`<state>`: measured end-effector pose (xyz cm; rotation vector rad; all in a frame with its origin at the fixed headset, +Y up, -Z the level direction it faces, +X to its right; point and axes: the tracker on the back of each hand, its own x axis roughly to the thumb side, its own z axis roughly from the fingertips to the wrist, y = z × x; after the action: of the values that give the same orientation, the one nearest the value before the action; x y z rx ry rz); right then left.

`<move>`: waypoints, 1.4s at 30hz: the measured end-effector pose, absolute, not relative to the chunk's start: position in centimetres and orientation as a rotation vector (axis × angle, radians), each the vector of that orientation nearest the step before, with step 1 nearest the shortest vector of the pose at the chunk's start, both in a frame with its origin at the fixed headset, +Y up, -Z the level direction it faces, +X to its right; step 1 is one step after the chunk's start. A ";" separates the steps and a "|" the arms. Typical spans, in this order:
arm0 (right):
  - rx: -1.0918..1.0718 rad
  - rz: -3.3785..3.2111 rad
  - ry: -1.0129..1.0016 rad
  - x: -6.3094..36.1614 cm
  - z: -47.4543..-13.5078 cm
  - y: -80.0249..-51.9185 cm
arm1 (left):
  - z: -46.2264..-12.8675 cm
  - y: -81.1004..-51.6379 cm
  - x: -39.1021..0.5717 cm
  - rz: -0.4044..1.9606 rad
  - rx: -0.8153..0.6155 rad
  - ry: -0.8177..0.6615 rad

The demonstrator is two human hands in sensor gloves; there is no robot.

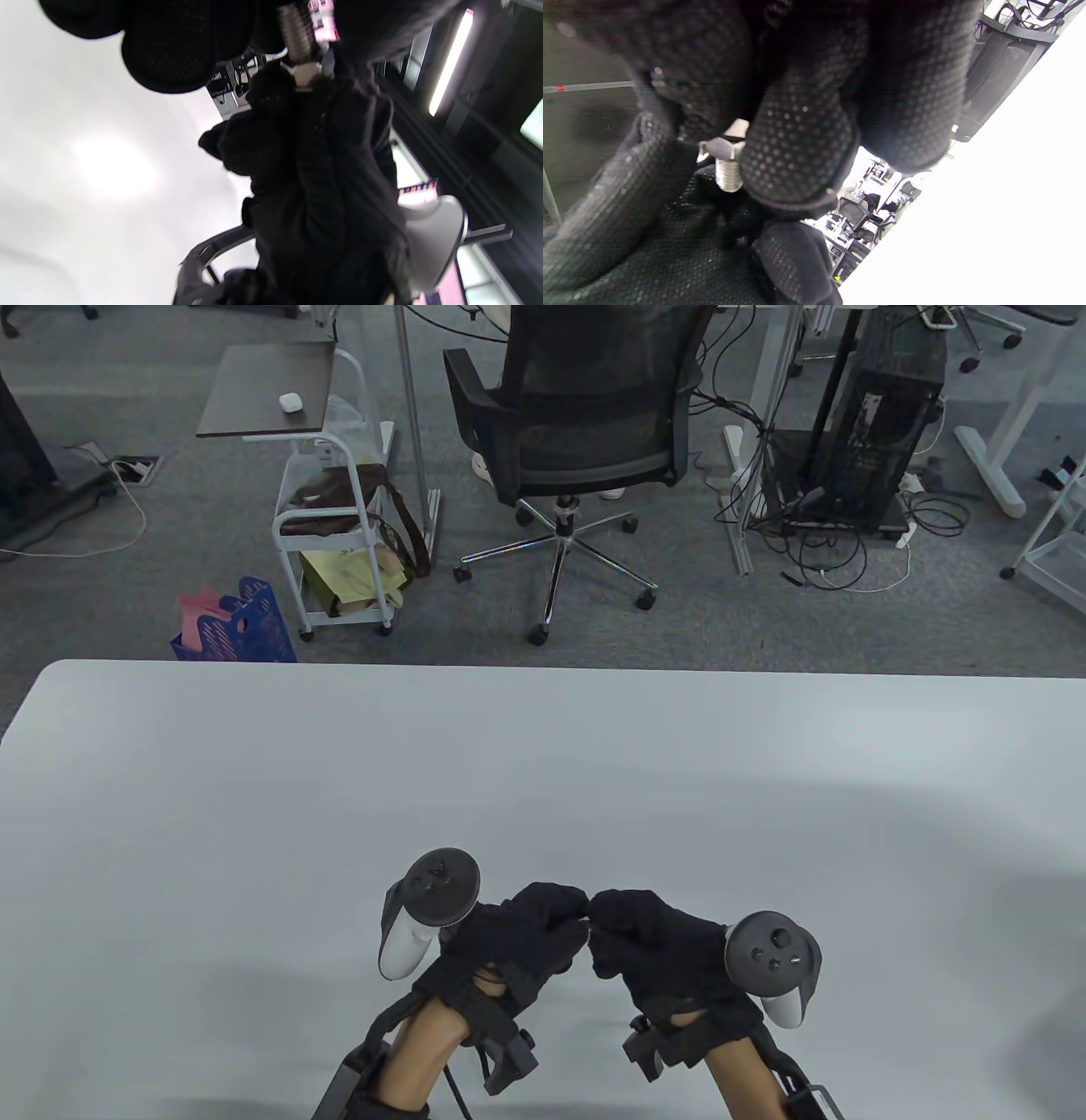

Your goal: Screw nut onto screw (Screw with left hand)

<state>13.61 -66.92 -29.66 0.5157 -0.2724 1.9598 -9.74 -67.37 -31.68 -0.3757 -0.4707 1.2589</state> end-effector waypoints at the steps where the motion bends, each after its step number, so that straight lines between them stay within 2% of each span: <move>1: 0.514 1.963 -0.275 13.6 -29.7 -66.9 | -31.6 -67.5 -9.8 1.257 -0.360 -0.440; 4: 0.511 1.962 -0.272 13.7 -29.7 -66.9 | -31.7 -67.4 -9.4 1.214 -0.353 -0.451; 6: 0.520 1.970 -0.268 13.7 -29.7 -66.9 | -31.5 -67.1 -9.2 1.192 -0.411 -0.497; 9: 0.485 1.926 -0.278 13.9 -29.7 -66.9 | -31.6 -67.2 -9.5 1.262 -0.431 -0.517; 12: 0.462 1.928 -0.290 14.3 -29.9 -67.0 | -31.6 -66.8 -9.4 1.154 -0.342 -0.497; 15: 0.436 1.910 -0.272 14.5 -30.1 -67.3 | -31.2 -66.2 -9.0 1.082 -0.163 -0.478; 19: 0.433 2.024 -0.355 14.5 -29.9 -67.2 | -31.2 -65.8 -9.2 0.966 -0.093 -0.471; 24: 0.476 2.196 -0.432 14.2 -29.9 -67.1 | -32.0 -66.3 -10.0 0.512 0.023 -0.341; 25: 0.484 2.200 -0.414 14.1 -29.9 -67.2 | -32.5 -66.8 -10.2 0.344 0.021 -0.295; 28: 0.496 2.208 -0.386 13.9 -29.9 -67.4 | -33.9 -68.6 -11.0 0.073 -0.046 -0.167; 34: 0.510 2.261 -0.370 13.8 -30.1 -67.7 | -36.0 -72.8 -14.0 -0.100 -0.265 0.069; 39: 0.513 2.273 -0.364 13.8 -30.1 -67.7 | -36.4 -74.0 -16.1 -0.113 -0.319 0.176; 42: 0.515 2.275 -0.355 13.7 -30.1 -67.7 | -36.4 -74.1 -16.5 -0.111 -0.317 0.190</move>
<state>13.75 -67.74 -30.14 0.5146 -0.3554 2.2745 -16.51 -74.12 -36.42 -0.3168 0.1904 -0.1106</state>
